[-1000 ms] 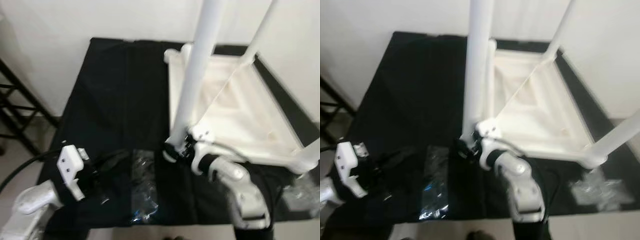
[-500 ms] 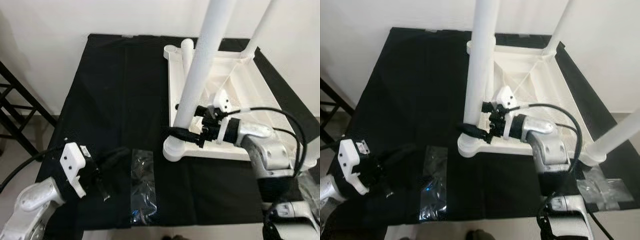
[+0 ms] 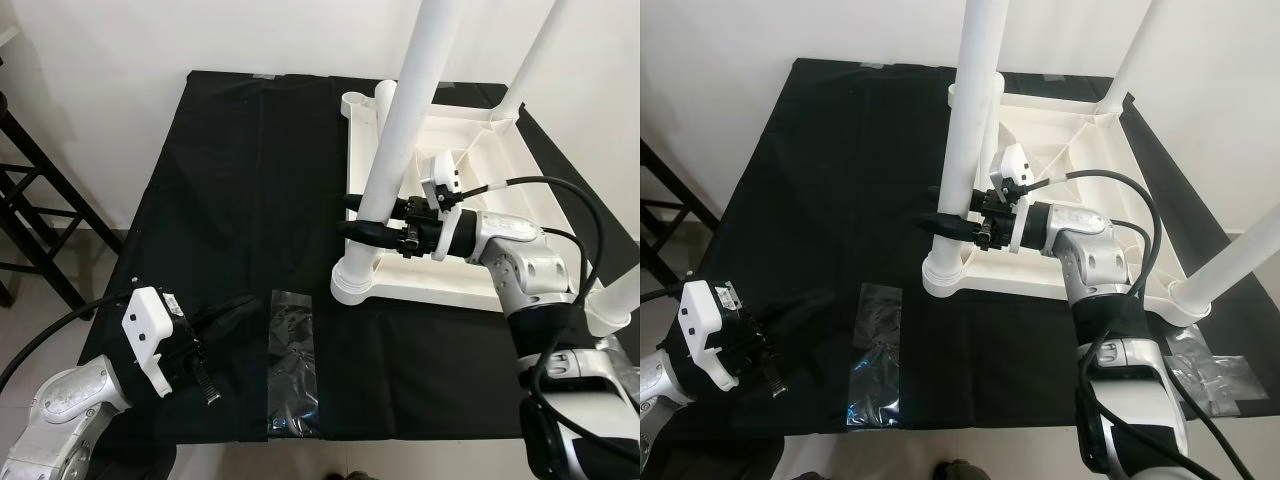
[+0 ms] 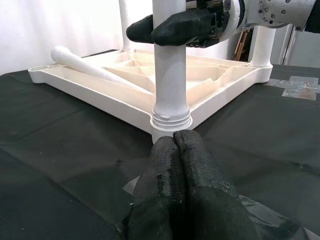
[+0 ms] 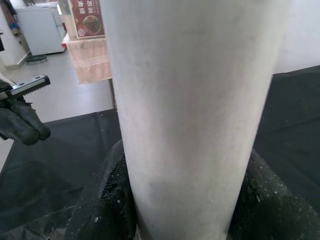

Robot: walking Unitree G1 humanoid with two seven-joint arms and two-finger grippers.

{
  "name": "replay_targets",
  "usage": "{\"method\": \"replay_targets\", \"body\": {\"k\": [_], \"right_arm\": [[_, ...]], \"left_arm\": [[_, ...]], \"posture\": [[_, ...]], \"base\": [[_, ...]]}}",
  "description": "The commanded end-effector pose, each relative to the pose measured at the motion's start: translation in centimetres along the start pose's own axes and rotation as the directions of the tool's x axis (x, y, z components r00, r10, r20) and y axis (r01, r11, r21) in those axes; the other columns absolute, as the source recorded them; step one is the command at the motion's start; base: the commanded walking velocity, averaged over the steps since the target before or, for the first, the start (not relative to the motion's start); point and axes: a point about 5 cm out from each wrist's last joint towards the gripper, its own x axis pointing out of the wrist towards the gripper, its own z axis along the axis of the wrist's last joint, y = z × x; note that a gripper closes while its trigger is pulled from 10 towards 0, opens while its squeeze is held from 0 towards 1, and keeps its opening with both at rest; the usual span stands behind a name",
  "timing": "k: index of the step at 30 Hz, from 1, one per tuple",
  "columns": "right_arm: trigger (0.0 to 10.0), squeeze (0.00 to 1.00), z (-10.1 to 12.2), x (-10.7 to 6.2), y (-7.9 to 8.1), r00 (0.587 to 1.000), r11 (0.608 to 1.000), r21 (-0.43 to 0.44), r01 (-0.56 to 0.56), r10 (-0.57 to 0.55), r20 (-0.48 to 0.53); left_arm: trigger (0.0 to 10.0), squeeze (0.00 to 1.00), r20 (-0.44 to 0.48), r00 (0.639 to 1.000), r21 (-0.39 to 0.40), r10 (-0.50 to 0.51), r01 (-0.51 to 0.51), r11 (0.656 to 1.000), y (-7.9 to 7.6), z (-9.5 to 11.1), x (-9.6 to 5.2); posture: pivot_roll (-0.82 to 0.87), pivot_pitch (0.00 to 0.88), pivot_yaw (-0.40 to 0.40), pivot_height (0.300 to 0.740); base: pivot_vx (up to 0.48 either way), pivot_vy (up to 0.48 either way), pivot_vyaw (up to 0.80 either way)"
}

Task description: Building children table

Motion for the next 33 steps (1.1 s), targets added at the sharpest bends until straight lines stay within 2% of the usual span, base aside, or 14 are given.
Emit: {"method": "replay_targets", "body": {"k": [1, 4, 5, 6, 7, 8, 9, 14, 19, 20, 22, 23, 32, 33], "right_arm": [[0.0, 0.00, -1.4, -0.7, 0.1, 0.998, 0.999, 0.015, 0.047, -0.047, -0.047], [0.0, 0.00, -2.1, -0.9, 0.4, 0.991, 0.993, 0.028, 0.119, -0.117, -0.057], [0.0, 0.00, -3.5, -0.8, 0.9, 0.954, 0.954, 0.055, 0.294, -0.289, -0.082], [0.0, 0.00, -5.3, -0.4, 1.5, 0.813, 0.800, 0.143, 0.582, -0.573, -0.104], [0.0, 0.00, -5.3, -0.4, 1.5, 0.813, 0.800, 0.143, 0.582, -0.573, -0.104], [0.0, 0.00, -6.6, -0.6, 2.0, 0.658, 0.629, 0.198, 0.752, -0.736, -0.159], [0.0, 0.00, -7.7, 0.4, 4.7, 0.623, 0.580, 0.238, 0.779, -0.758, -0.192], [0.0, 0.00, -7.5, 2.9, 8.7, 0.701, 0.675, 0.189, 0.713, -0.695, -0.161], [0.0, 0.00, -7.9, 3.3, 8.6, 0.724, 0.700, 0.184, 0.690, -0.665, -0.185], [10.0, 0.00, -7.8, 3.6, 8.9, 0.746, 0.721, 0.192, 0.666, -0.637, -0.192], [10.0, 0.02, -7.5, 3.8, 9.3, 0.761, 0.735, 0.196, 0.649, -0.618, -0.198], [10.0, 1.00, -7.3, 4.1, 9.6, 0.781, 0.750, 0.218, 0.624, -0.592, -0.199], [10.0, 0.91, -5.3, 4.3, 8.2, 0.910, 0.889, 0.196, 0.415, -0.406, -0.087], [10.0, 0.55, -4.6, 4.1, 7.4, 0.937, 0.922, 0.167, 0.348, -0.344, -0.056]], "left_arm": [[10.0, 0.00, -0.013, 1.000, -0.014, -0.004, 0.004, 1.000, -0.3, -0.3, -0.1], [10.0, 0.00, -0.013, 1.000, -0.013, -0.004, 0.004, 1.000, -0.3, -0.3, -0.2], [10.0, 0.00, -0.012, 1.000, -0.014, -0.004, 0.003, 1.000, -0.3, -0.2, -0.3], [10.0, 0.00, -0.013, 1.000, -0.014, -0.003, 0.003, 1.000, -0.2, -0.2, -0.4], [10.0, 0.00, -0.013, 1.000, -0.014, -0.003, 0.003, 1.000, -0.2, -0.2, -0.4], [10.0, 0.00, -0.014, 1.000, -0.013, -0.003, 0.003, 1.000, -0.2, -0.1, -0.5], [10.0, 0.00, -0.014, 1.000, -0.014, -0.005, 0.005, 1.000, -0.1, -0.1, -0.5], [10.0, 0.00, -0.016, 1.000, -0.018, -0.006, 0.006, 1.000, 0.1, -0.3, -0.6], [10.0, 0.00, -0.013, 1.000, -0.023, -0.003, 0.003, 1.000, 0.1, -0.4, -0.5], [10.0, 0.00, -0.012, 1.000, -0.021, 0.002, -0.003, 1.000, 0.1, -0.5, -0.5], [10.0, 0.00, -0.011, 1.000, -0.020, 0.006, -0.006, 1.000, 0.2, -0.5, -0.5], [10.0, 0.00, -0.010, 1.000, -0.019, 0.007, -0.007, 1.000, 0.2, -0.5, -0.4], [10.0, 0.00, -0.010, 1.000, -0.020, 0.002, -0.002, 1.000, 0.0, -0.6, -0.3], [10.0, 0.00, -0.009, 1.000, -0.020, 0.001, -0.002, 1.000, 0.0, -0.6, -0.3]], "posture": [[0.08, 0.152, -0.104, 0.740], [0.08, 0.156, -0.108, 0.740], [0.07, 0.158, -0.111, 0.740], [0.06, 0.165, -0.101, 0.740], [0.06, 0.165, -0.101, 0.740], [0.06, 0.165, -0.101, 0.740], [0.06, 0.173, -0.100, 0.740], [0.05, 0.160, -0.087, 0.740], [0.04, 0.145, -0.095, 0.740], [0.04, 0.141, -0.095, 0.740], [0.04, 0.137, -0.096, 0.740], [0.04, 0.137, -0.096, 0.740], [0.05, 0.128, -0.093, 0.740], [0.05, 0.128, -0.093, 0.740]], "base": [[0.000, 0.000, 0.00], [0.000, 0.000, 0.00], [0.000, 0.000, 0.00], [0.000, 0.000, 0.00], [0.000, 0.000, 0.00], [0.000, 0.000, 0.00], [0.000, 0.000, 0.00], [0.000, 0.000, 0.00], [0.000, 0.000, 0.00], [0.000, 0.000, 0.00], [0.000, 0.000, 0.00], [0.000, 0.000, 0.00], [0.000, 0.000, 0.00], [0.000, 0.000, 0.00]]}}
